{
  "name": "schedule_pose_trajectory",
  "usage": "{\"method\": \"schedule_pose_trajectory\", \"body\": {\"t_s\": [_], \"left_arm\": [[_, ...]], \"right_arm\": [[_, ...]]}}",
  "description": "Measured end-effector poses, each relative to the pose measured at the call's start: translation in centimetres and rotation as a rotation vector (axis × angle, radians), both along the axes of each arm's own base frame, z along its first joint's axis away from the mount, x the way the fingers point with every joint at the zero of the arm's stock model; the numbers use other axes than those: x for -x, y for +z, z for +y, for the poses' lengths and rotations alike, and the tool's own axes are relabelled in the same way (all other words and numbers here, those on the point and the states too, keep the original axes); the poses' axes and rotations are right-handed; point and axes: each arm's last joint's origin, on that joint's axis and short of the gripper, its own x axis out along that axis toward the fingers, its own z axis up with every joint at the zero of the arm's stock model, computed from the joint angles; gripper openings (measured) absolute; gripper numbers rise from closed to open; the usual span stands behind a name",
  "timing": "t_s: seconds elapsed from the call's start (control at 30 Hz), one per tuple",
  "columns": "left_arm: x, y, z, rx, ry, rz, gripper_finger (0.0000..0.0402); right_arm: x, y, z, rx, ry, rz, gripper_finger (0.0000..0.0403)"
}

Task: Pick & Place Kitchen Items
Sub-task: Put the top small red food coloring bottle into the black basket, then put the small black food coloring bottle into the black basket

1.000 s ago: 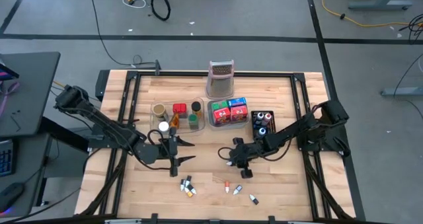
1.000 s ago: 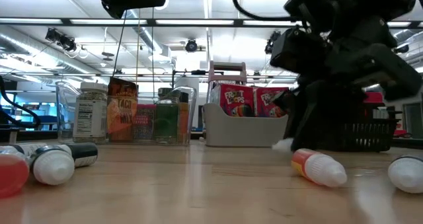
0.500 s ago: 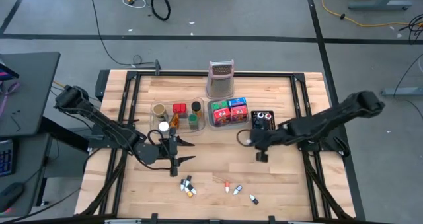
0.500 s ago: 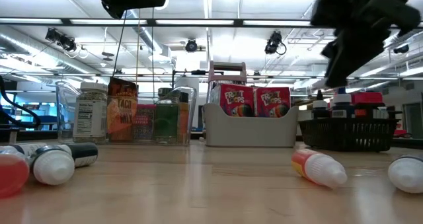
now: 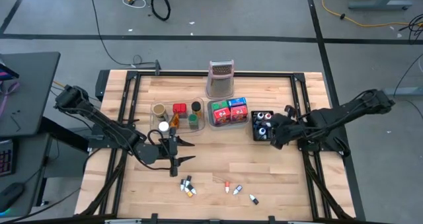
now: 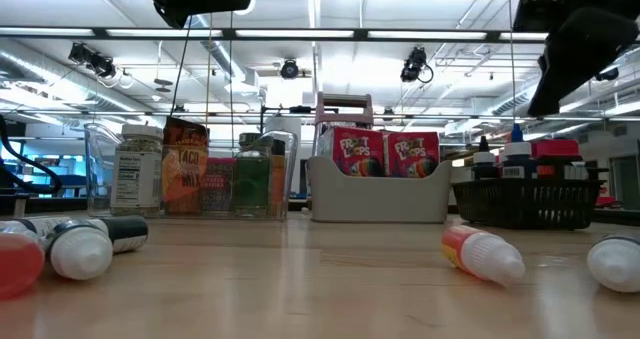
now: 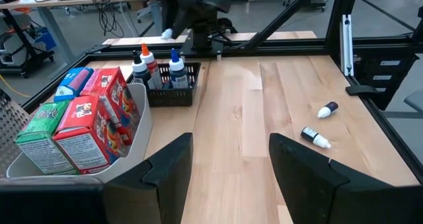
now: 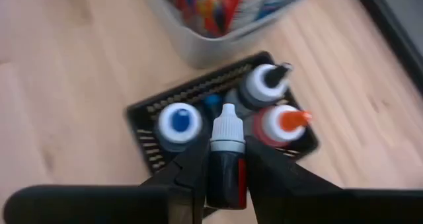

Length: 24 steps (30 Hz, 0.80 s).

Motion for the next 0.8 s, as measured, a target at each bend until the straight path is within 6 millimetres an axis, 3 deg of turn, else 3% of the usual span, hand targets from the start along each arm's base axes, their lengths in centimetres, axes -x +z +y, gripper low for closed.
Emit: {"method": "schedule_pose_trajectory", "body": {"t_s": [0.3, 0.43, 0.6, 0.8], "left_arm": [[0.0, 0.0, 0.0, 0.001, 0.000, -0.001, 0.0210], [0.0, 0.0, 0.0, 0.001, 0.000, -0.001, 0.0210], [0.0, 0.0, 0.1, -0.007, 0.005, -0.001, 0.0210], [0.0, 0.0, 0.1, -0.004, 0.006, -0.001, 0.0210]], "right_arm": [[0.2, -3.9, -0.5, 0.038, -0.062, -0.005, 0.0133], [0.2, -4.5, -0.8, 0.023, -0.074, 0.001, 0.0144], [-0.1, -3.8, -0.7, 0.041, -0.024, -0.008, 0.0148], [-0.7, -0.8, -0.5, 0.020, -0.006, -0.044, 0.0142]]}}
